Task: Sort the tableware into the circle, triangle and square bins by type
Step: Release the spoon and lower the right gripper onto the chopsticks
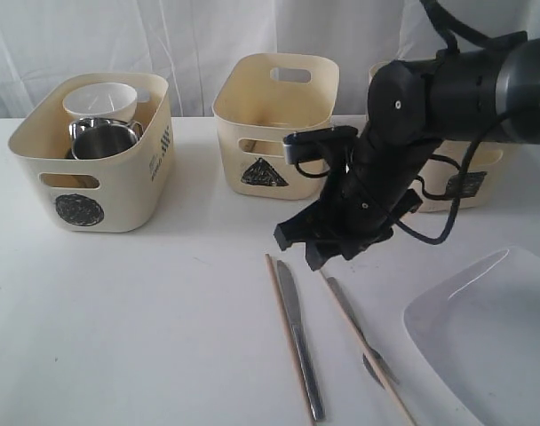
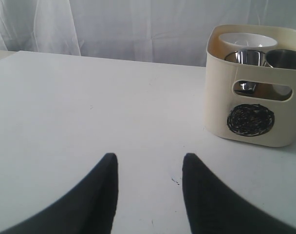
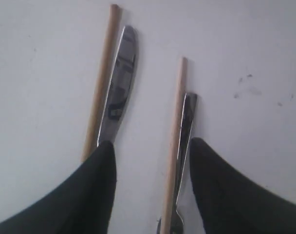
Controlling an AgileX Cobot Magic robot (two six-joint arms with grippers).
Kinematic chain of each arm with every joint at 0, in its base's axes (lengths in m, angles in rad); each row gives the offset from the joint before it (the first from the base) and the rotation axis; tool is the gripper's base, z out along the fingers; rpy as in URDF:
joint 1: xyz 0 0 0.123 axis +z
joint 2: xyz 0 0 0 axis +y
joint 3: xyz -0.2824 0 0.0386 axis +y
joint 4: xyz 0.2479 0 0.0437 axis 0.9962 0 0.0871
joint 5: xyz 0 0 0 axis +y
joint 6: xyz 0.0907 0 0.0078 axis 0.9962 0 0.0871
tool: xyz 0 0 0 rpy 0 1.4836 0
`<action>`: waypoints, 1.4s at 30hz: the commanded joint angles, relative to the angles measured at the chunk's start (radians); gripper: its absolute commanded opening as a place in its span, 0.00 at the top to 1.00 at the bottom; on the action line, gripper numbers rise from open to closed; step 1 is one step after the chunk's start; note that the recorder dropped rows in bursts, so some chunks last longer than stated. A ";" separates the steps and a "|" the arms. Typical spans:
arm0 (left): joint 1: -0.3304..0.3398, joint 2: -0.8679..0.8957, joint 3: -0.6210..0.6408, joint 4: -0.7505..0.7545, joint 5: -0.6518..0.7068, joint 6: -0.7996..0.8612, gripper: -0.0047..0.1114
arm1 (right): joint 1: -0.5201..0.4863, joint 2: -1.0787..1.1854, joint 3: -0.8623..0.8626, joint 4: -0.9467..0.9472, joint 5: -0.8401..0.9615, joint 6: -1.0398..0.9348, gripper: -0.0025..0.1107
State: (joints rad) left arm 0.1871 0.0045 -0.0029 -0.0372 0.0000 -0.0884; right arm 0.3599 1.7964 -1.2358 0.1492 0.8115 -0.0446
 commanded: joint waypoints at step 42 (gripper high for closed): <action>0.003 -0.005 0.003 -0.005 0.000 -0.003 0.55 | 0.039 0.031 0.202 -0.033 -0.005 -0.016 0.63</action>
State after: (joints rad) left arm 0.1871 0.0045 -0.0029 -0.0372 0.0000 -0.0884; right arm 0.3997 1.8247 -1.0427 0.1108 0.8011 -0.0514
